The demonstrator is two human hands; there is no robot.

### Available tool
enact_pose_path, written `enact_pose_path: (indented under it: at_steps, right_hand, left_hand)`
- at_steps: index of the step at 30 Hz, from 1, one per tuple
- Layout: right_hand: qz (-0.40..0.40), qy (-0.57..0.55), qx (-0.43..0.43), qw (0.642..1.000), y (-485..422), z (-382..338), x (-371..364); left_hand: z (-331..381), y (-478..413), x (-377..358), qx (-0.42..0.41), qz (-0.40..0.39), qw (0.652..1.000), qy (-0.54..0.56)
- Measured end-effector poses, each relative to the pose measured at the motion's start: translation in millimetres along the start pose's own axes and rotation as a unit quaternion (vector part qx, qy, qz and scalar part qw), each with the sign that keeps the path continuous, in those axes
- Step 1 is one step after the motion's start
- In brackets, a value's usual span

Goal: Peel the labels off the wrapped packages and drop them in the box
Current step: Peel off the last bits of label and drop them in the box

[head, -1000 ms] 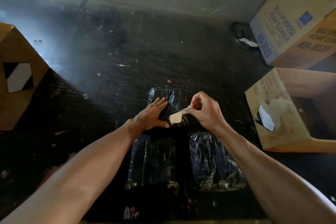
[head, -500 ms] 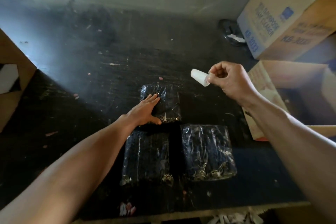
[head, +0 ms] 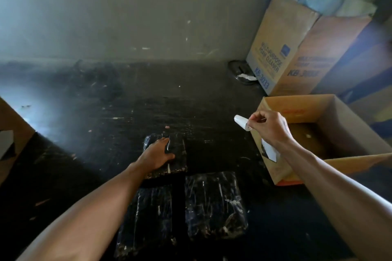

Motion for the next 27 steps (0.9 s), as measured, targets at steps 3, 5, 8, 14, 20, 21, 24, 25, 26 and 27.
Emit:
enact_pose_path:
  at_steps: [3, 5, 8, 14, 20, 21, 24, 25, 26, 27]
  right_hand:
    - [0.035, -0.002, -0.020, 0.999, -1.5, 27.0, 34.7]
    - [0.057, 0.006, -0.030, 0.998, -3.6, 49.2, 58.3]
    - [0.096, 0.013, -0.061, 0.993, -6.2, 87.1, 88.6]
    - [0.122, 0.018, -0.136, 0.983, -5.6, 165.6, 114.5]
    - [0.122, -0.037, -0.180, 0.975, -3.8, 205.5, 119.2]
    - [0.118, -0.040, -0.180, 0.976, -4.0, 208.2, 118.9]
    - [0.090, -0.047, -0.186, 0.977, -5.5, 216.2, 114.8]
    - [0.086, -0.047, -0.181, 0.979, -6.1, 218.0, 113.3]
    - [0.084, -0.045, -0.172, 0.981, -6.7, 220.2, 112.1]
    - [0.081, -0.044, -0.163, 0.982, -7.6, 222.4, 110.7]
  left_hand:
    - [52.9, -6.8, 0.3, -0.003, 0.015, 0.999, 0.034]
    - [96.7, -13.9, -6.9, -0.021, 0.010, 0.998, 0.056]
    - [164.8, -24.3, -29.6, -0.057, 0.000, 0.995, 0.077]
    - [290.9, -36.5, -90.6, -0.131, -0.033, 0.986, 0.094]
    - [350.7, -50.5, -136.6, -0.141, -0.039, 0.989, 0.019]
    - [354.2, -51.1, -142.8, -0.136, -0.048, 0.989, -0.013]
    - [359.0, -50.1, -152.8, -0.133, -0.056, 0.986, -0.081]
    - [359.1, -50.4, -152.7, -0.131, -0.056, 0.986, -0.087]
    - [358.8, -51.6, -152.0, -0.131, -0.060, 0.985, -0.090]
    - [358.7, -52.0, -150.9, -0.132, -0.066, 0.985, -0.091]
Point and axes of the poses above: each hand's wrist, its own y-axis away from the middle knuckle, its own x-axis out of the back of the hand, z = x × y, the point moved 1 cm from there along -y, towards the middle knuckle, and after that the axes turned 4 degrees about -z, right-handed, at the moved point
